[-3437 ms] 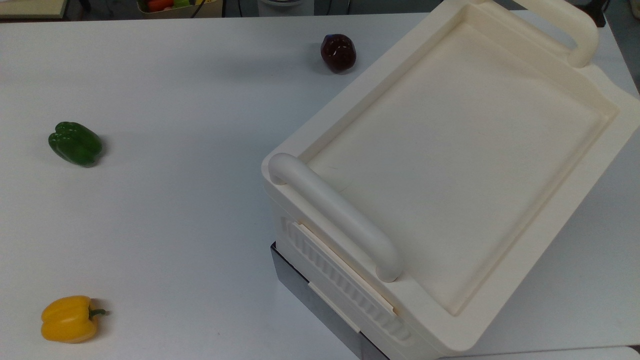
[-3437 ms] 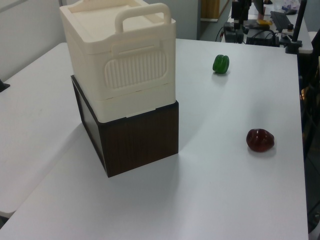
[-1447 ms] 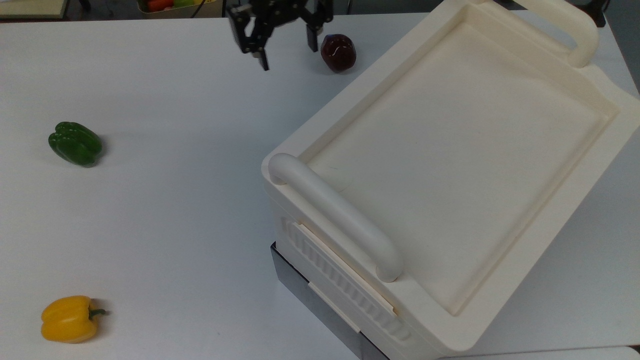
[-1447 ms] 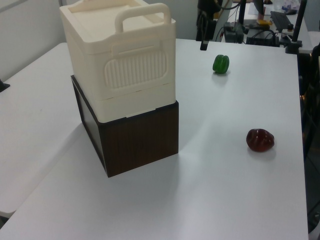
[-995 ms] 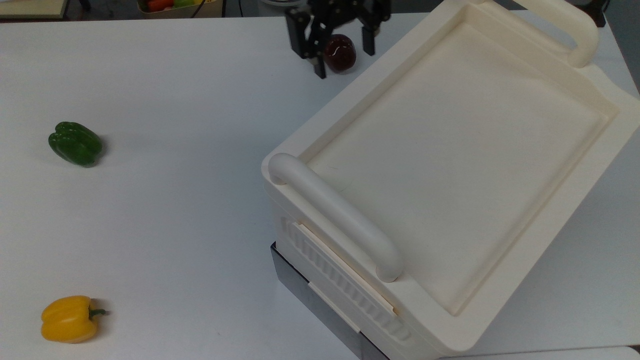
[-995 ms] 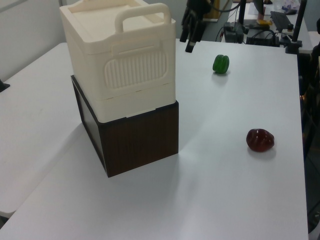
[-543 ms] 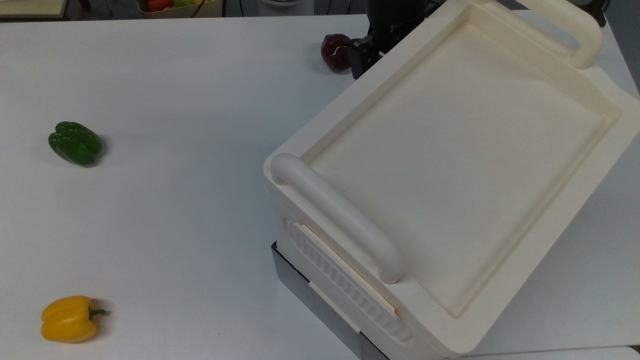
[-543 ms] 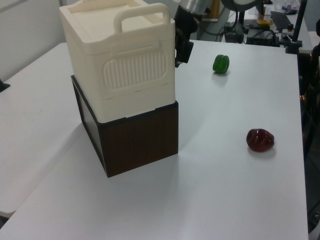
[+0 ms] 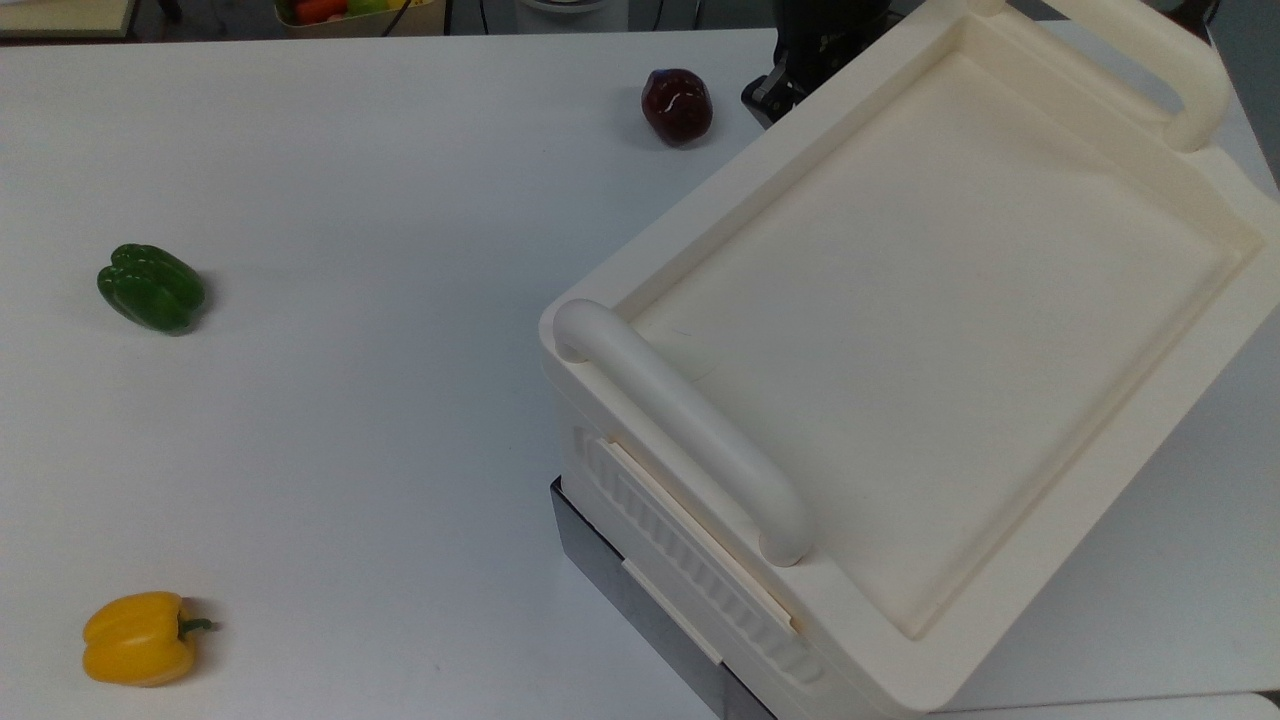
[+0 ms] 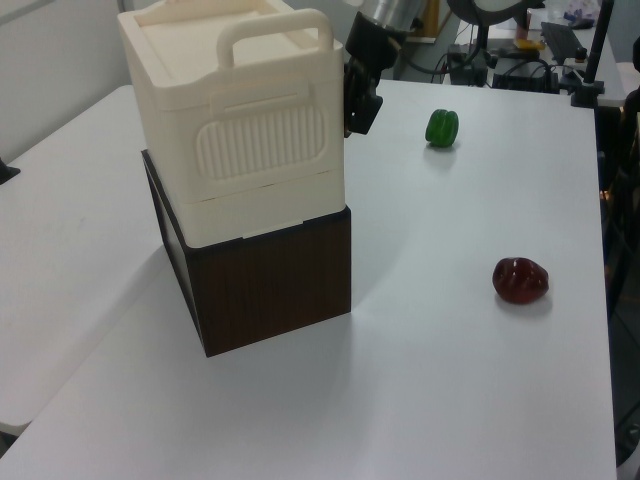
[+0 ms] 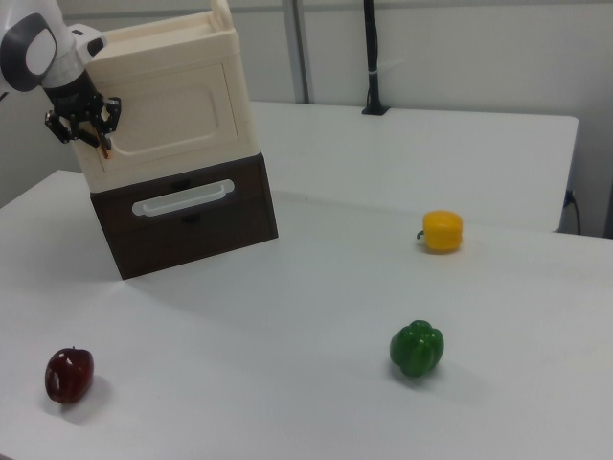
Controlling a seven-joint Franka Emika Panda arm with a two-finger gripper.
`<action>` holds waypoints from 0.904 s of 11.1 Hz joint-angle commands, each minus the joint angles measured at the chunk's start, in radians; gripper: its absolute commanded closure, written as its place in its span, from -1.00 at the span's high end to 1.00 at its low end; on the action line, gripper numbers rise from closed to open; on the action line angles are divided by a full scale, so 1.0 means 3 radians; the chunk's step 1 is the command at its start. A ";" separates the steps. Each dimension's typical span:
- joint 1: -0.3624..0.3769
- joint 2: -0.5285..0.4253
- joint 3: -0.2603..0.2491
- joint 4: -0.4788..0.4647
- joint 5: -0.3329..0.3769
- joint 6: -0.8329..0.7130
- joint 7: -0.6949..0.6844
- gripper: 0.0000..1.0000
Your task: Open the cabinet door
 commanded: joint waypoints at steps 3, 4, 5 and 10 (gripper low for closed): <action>0.0049 -0.0081 -0.0012 0.0044 -0.0009 0.0090 0.0081 -1.00; 0.0044 -0.0127 -0.0007 -0.0022 -0.0009 0.0080 0.0075 -1.00; 0.0029 -0.0198 -0.0007 -0.0073 -0.0004 0.0029 0.0070 -1.00; -0.0181 -0.0408 -0.0022 -0.0155 0.0042 -0.0486 -0.0098 -1.00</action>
